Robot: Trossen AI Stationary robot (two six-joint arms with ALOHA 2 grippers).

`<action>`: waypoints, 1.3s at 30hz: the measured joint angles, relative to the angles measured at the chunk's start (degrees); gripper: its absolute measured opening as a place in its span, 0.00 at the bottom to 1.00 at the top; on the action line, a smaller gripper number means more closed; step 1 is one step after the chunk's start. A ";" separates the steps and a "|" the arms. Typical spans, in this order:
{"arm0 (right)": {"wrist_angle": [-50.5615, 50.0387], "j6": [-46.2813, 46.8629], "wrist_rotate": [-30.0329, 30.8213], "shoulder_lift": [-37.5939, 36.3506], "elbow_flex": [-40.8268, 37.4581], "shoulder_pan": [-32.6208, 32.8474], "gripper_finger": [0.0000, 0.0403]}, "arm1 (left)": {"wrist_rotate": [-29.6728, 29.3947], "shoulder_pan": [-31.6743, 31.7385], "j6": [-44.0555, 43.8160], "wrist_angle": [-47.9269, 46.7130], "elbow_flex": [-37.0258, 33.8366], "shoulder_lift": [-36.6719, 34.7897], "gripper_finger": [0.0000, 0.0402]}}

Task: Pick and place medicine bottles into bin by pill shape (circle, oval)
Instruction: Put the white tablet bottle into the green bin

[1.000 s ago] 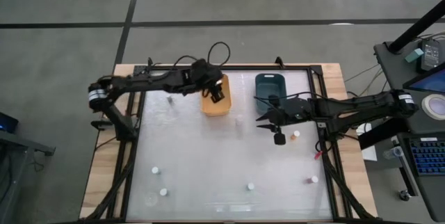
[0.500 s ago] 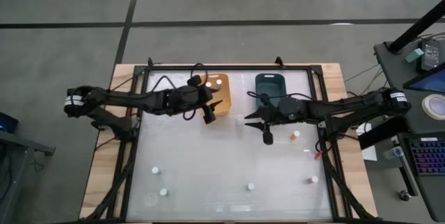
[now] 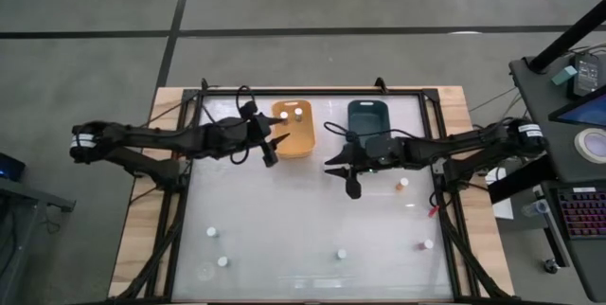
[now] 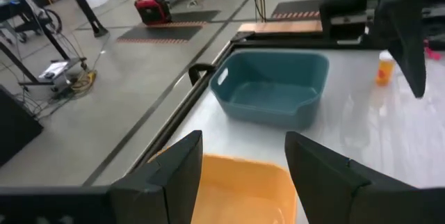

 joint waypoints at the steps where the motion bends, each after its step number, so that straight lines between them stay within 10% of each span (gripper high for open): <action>1: -1.18 0.00 0.02 0.25 0.39 0.00 0.25 | 0.00 0.00 -0.01 0.18 -0.19 -0.38 0.47; 18: -15.43 -3.14 0.01 7.14 10.58 -3.08 0.26 | 0.02 0.00 0.13 0.13 -2.79 -4.48 0.47; 39: -38.24 -13.09 5.95 21.69 22.73 -6.90 0.68 | 0.04 0.00 1.38 0.12 -3.49 -5.57 0.47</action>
